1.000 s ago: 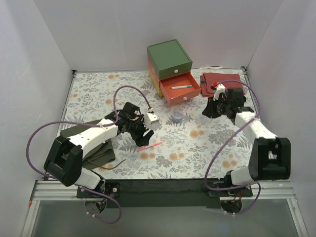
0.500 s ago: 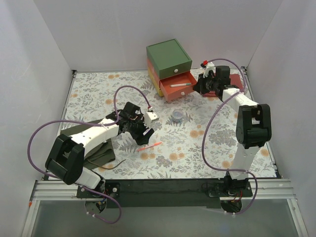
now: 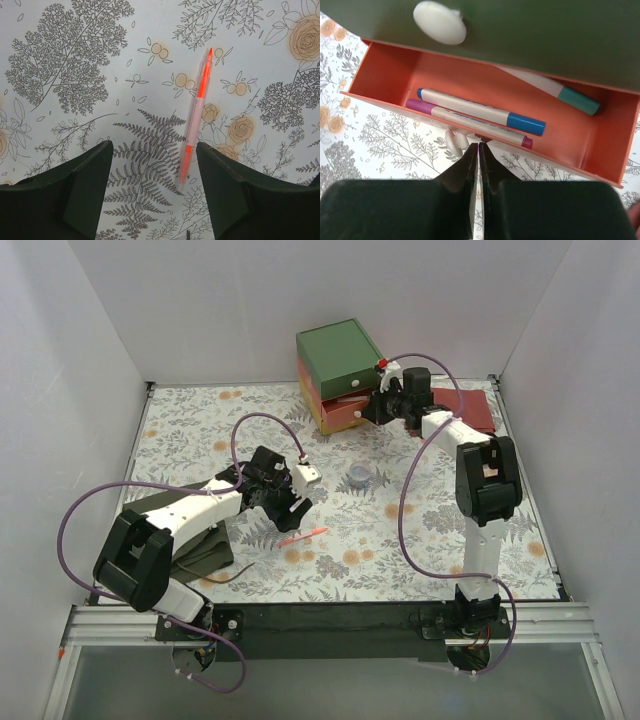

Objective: Sort the stationery into containers
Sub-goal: Close the drawer in the storage box.

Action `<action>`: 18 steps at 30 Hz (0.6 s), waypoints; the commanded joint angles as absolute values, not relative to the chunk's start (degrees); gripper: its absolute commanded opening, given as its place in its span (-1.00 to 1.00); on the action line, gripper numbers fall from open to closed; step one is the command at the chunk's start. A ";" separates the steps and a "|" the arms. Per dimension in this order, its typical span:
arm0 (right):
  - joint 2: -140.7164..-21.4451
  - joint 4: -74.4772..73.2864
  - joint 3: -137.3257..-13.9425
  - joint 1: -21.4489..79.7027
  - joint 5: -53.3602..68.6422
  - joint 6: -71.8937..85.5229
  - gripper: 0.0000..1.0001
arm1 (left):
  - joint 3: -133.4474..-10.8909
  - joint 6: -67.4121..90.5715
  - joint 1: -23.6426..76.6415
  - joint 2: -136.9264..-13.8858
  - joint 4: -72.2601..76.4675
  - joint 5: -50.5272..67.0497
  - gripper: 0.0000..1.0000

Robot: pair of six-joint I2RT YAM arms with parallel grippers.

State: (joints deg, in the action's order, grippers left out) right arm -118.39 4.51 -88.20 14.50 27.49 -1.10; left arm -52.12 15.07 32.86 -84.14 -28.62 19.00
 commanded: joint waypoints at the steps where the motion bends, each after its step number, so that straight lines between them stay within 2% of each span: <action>1: -119.27 7.82 -92.72 14.77 26.72 1.05 -0.75 | -52.65 15.29 33.05 -83.94 -27.51 17.93 0.36; 7: -117.07 7.65 -90.44 14.85 27.68 0.97 -0.74 | -52.21 15.38 33.05 -83.85 -27.07 17.84 0.36; 10: -114.53 7.73 -88.16 14.94 30.84 0.70 -0.49 | -51.94 15.38 33.05 -83.85 -26.81 17.75 0.36; 11: -114.09 7.65 -87.63 15.20 31.37 0.36 -0.29 | -51.86 15.38 33.05 -83.85 -26.72 17.84 0.36; 13: -112.77 7.73 -87.37 16.08 32.17 0.26 -0.16 | -51.77 15.38 33.05 -84.02 -26.46 18.10 0.36; 18: -112.15 7.65 -88.32 17.75 31.99 -2.90 -0.15 | -52.03 15.29 33.05 -84.55 -25.66 18.37 0.36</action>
